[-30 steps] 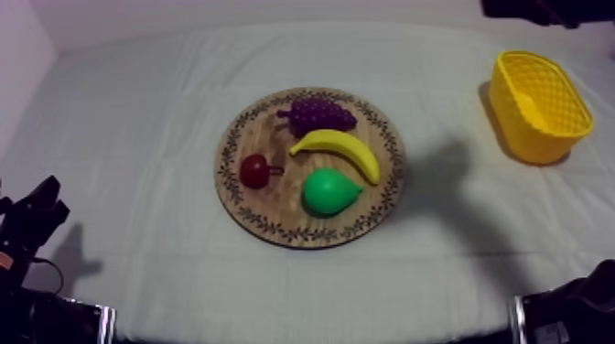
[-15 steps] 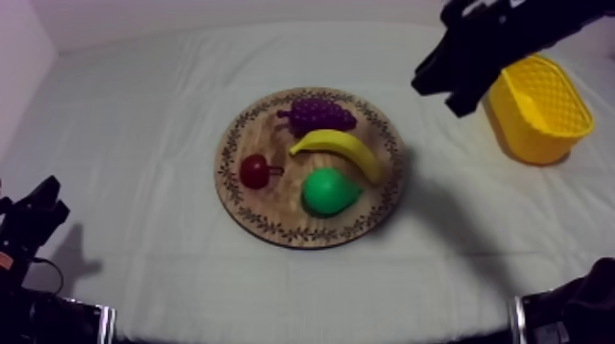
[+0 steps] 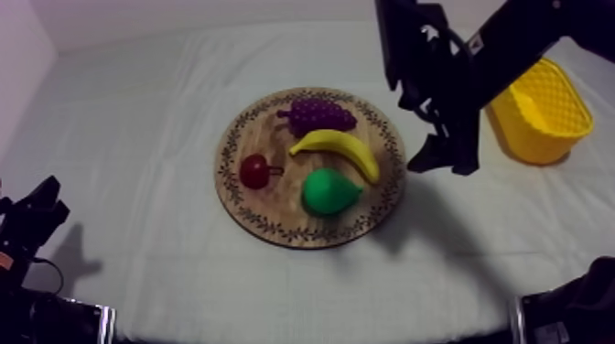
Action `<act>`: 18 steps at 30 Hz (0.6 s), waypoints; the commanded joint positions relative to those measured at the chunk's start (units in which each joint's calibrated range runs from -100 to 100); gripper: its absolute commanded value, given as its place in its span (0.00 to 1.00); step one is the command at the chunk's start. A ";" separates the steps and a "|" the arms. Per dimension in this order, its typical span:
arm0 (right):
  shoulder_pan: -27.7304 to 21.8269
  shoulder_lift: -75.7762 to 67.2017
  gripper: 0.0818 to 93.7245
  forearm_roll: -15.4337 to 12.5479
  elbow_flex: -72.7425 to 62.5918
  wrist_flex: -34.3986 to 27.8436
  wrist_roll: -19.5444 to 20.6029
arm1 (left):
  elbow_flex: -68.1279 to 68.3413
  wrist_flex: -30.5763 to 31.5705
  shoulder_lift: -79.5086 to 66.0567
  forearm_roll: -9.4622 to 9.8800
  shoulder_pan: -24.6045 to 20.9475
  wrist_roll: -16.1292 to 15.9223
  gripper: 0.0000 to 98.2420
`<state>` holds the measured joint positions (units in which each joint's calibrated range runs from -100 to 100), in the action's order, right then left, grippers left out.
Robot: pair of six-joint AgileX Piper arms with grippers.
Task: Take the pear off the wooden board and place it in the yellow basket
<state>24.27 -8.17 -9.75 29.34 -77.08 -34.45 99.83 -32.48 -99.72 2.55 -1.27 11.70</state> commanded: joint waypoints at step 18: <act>6.40 19.11 0.98 -1.17 -7.88 4.73 -0.67 | -0.05 -0.01 -0.02 0.01 0.00 0.00 0.00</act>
<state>30.53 8.81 -10.98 21.88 -72.30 -35.11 99.83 -32.48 -99.72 2.55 -1.27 11.70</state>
